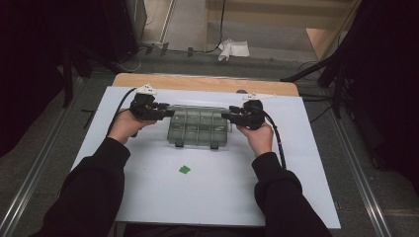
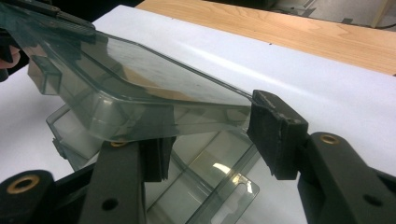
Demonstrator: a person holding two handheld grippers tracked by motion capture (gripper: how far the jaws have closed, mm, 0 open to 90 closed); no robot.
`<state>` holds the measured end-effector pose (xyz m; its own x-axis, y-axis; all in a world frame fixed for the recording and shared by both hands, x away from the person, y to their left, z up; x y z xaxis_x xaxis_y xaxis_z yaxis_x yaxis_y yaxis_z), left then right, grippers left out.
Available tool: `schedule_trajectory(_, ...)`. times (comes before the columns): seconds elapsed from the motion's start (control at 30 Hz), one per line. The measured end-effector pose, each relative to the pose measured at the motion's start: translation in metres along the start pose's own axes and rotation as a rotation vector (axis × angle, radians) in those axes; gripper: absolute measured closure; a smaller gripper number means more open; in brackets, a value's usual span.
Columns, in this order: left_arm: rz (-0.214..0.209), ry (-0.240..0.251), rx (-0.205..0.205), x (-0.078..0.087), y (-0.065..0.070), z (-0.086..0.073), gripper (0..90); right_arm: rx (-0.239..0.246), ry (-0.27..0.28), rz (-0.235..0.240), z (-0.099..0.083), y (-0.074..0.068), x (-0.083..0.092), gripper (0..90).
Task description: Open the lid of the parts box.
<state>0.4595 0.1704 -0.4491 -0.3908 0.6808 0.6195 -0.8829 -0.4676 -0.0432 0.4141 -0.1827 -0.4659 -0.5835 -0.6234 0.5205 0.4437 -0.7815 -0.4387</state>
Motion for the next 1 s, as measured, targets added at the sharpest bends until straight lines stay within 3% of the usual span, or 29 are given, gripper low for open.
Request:
schedule_trajectory(0.33, -0.01, 0.018, 0.046, 0.002, -0.001, 0.002, 56.8, -0.012, 0.002, -0.003, 0.005, 0.002, -0.002, 53.0)
schedule_trajectory(0.53, 0.018, 0.02, 0.032, -0.002, -0.001, 0.002, 56.7, -0.021, -0.002, -0.005, 0.006, 0.004, -0.006, 51.6)
schedule_trajectory(1.0, 0.044, 0.044, 0.081, -0.008, -0.006, 0.002, 56.8, -0.033, 0.026, -0.002, 0.01, 0.008, -0.014, 49.6)
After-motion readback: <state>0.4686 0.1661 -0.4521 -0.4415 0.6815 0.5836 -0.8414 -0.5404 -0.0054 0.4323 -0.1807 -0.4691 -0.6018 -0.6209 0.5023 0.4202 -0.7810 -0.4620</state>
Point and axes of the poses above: each handheld gripper's, and its own axes: x roughly backward along the jaws, z roughly out of its top, y roughly to its right, the point moved 1 cm from there along -x, roughly forward along the jaws, and after that the axes turned 12 degrees about -x, right-handed, at the moved point
